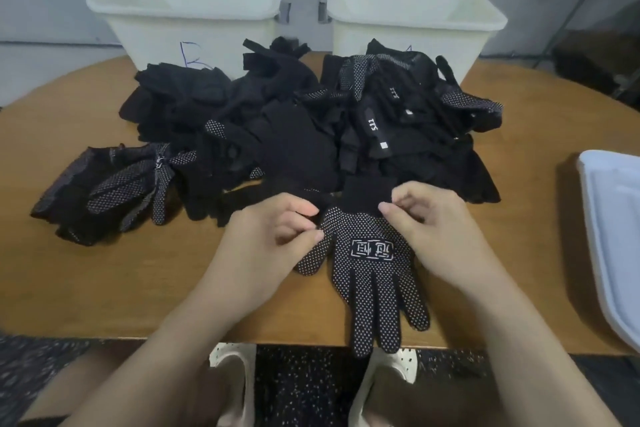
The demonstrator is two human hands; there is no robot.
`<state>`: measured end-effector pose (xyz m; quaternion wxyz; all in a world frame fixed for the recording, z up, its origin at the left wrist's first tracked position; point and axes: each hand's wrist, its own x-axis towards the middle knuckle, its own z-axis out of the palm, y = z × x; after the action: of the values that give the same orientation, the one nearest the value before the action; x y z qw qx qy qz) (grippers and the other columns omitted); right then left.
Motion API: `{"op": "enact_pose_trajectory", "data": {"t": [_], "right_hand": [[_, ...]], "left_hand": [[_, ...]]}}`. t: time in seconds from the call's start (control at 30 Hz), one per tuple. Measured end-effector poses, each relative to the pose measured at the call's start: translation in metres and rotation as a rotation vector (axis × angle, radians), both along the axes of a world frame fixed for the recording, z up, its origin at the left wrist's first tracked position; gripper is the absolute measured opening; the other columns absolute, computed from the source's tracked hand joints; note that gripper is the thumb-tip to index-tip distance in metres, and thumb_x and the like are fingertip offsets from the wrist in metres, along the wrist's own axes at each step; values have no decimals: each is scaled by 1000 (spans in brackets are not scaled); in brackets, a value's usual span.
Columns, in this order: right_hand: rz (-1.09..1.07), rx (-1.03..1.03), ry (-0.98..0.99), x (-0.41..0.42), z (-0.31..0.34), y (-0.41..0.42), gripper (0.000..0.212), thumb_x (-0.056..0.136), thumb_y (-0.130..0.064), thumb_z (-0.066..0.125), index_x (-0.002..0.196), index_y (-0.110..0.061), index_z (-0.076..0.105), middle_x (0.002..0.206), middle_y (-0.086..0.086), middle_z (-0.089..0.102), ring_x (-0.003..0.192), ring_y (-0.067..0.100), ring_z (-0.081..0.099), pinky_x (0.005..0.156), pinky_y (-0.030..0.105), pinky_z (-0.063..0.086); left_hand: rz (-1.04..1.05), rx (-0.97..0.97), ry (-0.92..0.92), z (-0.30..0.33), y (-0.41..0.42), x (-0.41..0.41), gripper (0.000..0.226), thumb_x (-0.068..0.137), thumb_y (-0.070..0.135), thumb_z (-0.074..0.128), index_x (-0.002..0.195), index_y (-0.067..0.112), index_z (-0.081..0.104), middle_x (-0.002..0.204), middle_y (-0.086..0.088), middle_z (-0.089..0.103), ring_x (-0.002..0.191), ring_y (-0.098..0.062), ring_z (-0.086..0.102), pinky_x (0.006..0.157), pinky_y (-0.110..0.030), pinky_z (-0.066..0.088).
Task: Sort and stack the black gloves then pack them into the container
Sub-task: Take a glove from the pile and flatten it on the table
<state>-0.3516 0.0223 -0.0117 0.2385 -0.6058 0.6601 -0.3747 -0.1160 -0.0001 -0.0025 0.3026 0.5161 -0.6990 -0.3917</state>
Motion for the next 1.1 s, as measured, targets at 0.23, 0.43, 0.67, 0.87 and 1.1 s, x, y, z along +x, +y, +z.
{"op": "enact_pose_trajectory", "data": {"t": [0.23, 0.43, 0.67, 0.87, 1.1], "right_hand": [[-52, -4, -58, 1, -6, -3, 9, 96, -15, 70, 89, -20, 72, 87, -10, 73, 89, 10, 70, 86, 35, 57], [-149, -67, 112, 9, -10, -2, 14, 97, -15, 68, 86, -24, 67, 73, -17, 62, 67, -2, 56, 64, 8, 37], [-196, -159, 220, 16, -13, 15, 20, 95, -18, 69, 115, -17, 67, 108, -9, 53, 90, -5, 52, 81, 4, 38], [23, -63, 310, 29, -15, 59, 38, 95, -38, 60, 129, -20, 65, 139, -9, 50, 130, 8, 40, 108, 19, 29], [36, -6, 456, 32, -20, 58, 40, 101, -42, 57, 136, -26, 64, 152, -6, 52, 140, 14, 40, 112, 38, 31]], "left_hand": [[52, -46, -14, -1, 3, -5, 23, 86, 21, 81, 100, 33, 67, 83, 25, 74, 79, 5, 70, 89, -27, 54], [38, -361, -178, -10, 13, -7, 20, 87, 14, 78, 100, 26, 70, 88, 17, 59, 83, -2, 59, 73, -12, 47], [-144, -366, -278, -13, 26, -5, 18, 88, 46, 67, 87, 29, 74, 86, 15, 50, 91, -6, 50, 77, -16, 38], [-185, -341, -367, -12, 29, 1, 38, 77, 70, 67, 90, 34, 70, 88, 20, 48, 91, -1, 42, 82, -18, 35], [-178, -296, -298, -16, 35, -1, 34, 78, 62, 74, 102, 37, 74, 89, 16, 51, 98, -1, 44, 96, -29, 27]]}}
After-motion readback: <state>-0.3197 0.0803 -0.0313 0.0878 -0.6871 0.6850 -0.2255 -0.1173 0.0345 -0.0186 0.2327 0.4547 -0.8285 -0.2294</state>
